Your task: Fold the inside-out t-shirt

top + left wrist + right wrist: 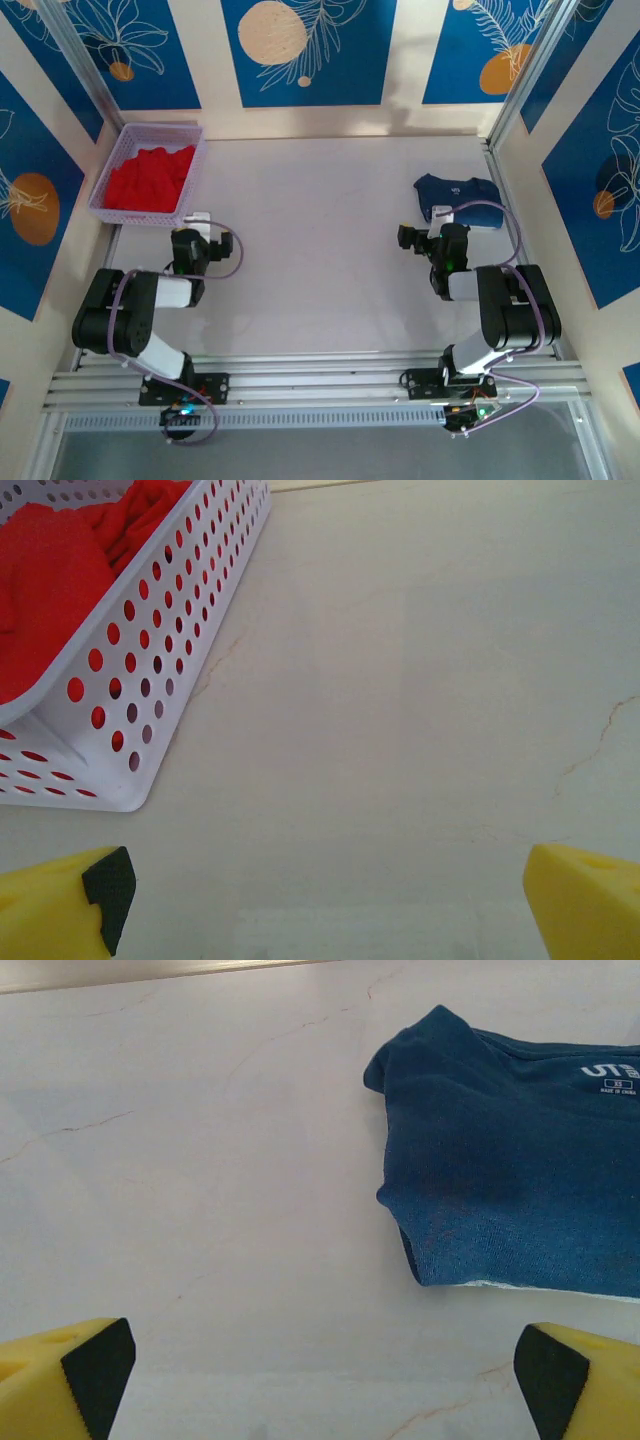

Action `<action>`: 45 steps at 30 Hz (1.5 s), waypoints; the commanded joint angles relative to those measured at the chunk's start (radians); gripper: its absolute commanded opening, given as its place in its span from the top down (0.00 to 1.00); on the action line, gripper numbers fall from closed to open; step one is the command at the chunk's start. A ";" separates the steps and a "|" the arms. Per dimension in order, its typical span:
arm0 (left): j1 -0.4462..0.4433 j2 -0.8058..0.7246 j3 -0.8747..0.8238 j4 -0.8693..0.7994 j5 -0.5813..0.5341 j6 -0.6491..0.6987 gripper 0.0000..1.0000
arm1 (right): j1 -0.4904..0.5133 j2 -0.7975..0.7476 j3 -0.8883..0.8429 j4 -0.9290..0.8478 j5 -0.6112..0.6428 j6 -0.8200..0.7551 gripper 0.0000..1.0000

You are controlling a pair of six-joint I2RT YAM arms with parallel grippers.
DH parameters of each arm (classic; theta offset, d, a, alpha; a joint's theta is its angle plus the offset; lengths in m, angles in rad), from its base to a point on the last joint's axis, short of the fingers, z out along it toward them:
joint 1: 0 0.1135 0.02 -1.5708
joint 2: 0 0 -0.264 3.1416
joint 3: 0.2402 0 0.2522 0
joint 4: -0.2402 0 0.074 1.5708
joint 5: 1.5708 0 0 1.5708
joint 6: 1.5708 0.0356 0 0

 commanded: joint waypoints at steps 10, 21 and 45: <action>0.014 -0.008 -0.001 0.032 0.014 0.005 0.00 | -0.002 -0.001 0.018 0.031 -0.014 0.011 0.01; 0.014 -0.008 -0.002 0.030 0.016 0.005 0.00 | -0.001 -0.001 0.020 0.031 -0.015 0.012 0.01; 0.017 -0.419 0.379 -0.874 0.067 -0.424 0.00 | 0.275 -0.475 0.345 -0.736 -0.055 0.338 0.02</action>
